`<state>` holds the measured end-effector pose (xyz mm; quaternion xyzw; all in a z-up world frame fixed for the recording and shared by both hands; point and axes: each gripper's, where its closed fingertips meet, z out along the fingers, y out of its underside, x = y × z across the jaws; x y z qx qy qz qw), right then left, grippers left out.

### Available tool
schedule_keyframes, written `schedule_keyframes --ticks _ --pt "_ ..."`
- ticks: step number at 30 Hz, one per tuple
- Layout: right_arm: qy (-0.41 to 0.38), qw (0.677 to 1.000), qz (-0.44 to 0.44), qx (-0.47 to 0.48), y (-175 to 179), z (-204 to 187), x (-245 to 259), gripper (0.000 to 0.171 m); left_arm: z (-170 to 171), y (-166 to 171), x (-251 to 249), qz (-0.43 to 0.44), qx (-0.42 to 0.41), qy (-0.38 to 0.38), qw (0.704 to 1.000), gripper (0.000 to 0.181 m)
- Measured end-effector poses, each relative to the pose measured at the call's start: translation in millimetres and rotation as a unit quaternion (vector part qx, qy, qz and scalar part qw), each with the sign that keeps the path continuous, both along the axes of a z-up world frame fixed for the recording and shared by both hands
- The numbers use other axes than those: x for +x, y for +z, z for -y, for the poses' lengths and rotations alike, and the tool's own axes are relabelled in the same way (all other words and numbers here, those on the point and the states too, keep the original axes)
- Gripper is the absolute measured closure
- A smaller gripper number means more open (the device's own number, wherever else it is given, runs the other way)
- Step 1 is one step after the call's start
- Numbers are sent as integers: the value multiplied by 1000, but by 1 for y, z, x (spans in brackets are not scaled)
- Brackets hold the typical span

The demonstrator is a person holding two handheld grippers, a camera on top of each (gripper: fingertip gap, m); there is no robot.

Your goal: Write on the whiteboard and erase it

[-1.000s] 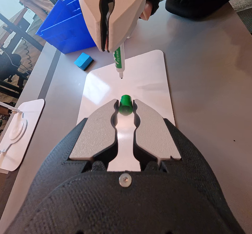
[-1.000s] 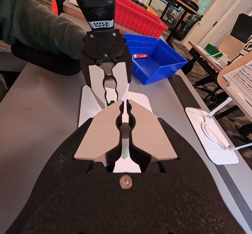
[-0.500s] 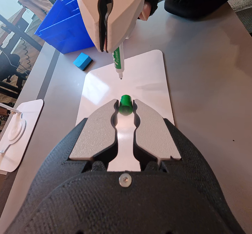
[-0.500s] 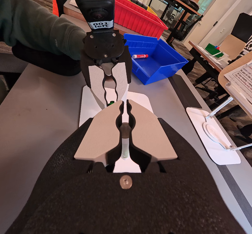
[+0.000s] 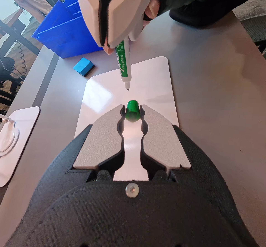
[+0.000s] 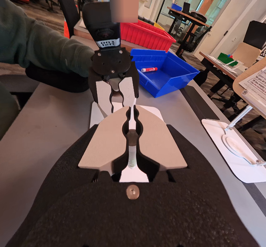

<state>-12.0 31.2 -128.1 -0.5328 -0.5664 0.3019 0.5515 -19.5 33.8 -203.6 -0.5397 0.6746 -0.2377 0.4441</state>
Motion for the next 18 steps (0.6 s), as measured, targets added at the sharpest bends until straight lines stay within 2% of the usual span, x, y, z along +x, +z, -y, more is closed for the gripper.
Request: schedule_keyframes --ticks 8,18 --pt "36 986 -149 -71 33 4 5 168 -1 9 0 43 -49 -1 998 162" --pt "15 982 -171 -74 40 -3 12 168 -10 14 -5 47 -40 23 998 162"
